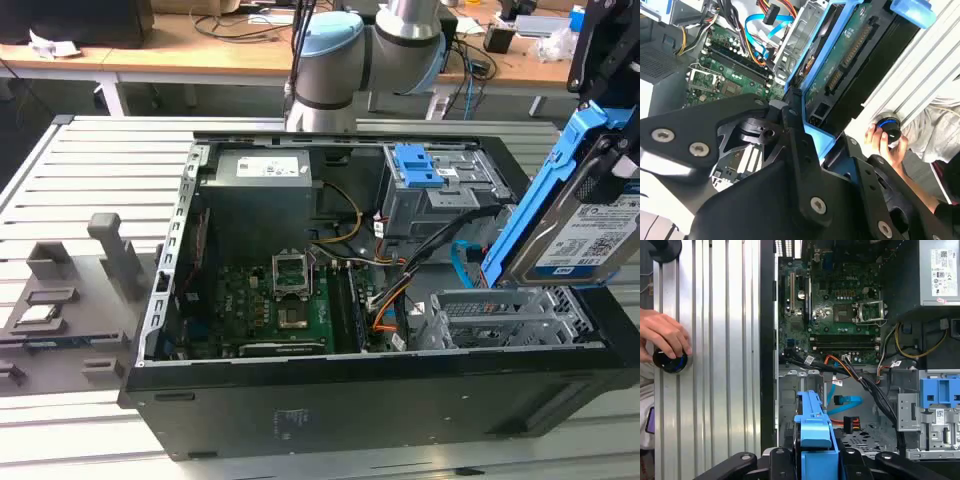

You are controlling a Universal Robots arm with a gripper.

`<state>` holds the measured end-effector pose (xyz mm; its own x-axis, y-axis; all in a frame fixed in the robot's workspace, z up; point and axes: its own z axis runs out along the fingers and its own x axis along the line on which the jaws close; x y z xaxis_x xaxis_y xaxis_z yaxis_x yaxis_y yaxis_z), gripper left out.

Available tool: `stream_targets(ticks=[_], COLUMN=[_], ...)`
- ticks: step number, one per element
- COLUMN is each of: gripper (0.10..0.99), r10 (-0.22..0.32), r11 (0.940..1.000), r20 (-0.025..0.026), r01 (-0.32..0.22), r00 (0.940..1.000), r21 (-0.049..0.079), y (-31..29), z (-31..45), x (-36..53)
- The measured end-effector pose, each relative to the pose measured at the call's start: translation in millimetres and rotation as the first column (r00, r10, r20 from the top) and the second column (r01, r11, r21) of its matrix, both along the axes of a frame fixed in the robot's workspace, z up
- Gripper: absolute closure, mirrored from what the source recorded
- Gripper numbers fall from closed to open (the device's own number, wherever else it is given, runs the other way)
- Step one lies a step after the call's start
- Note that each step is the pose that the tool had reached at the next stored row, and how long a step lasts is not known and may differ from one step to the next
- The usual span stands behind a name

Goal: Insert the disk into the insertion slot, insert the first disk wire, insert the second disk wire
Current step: 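Insert the disk into the insertion slot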

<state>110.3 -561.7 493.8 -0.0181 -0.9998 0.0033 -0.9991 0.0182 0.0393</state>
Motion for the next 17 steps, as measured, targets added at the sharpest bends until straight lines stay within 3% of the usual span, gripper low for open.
stream_targets(ticks=[17], gripper=[0.718], r10=[0.000], r11=[1.0000], r20=[0.0000], r01=[0.000], r00=[1.0000], r21=[0.000], y=[0.0], z=[-19.5], x=[-1.3])
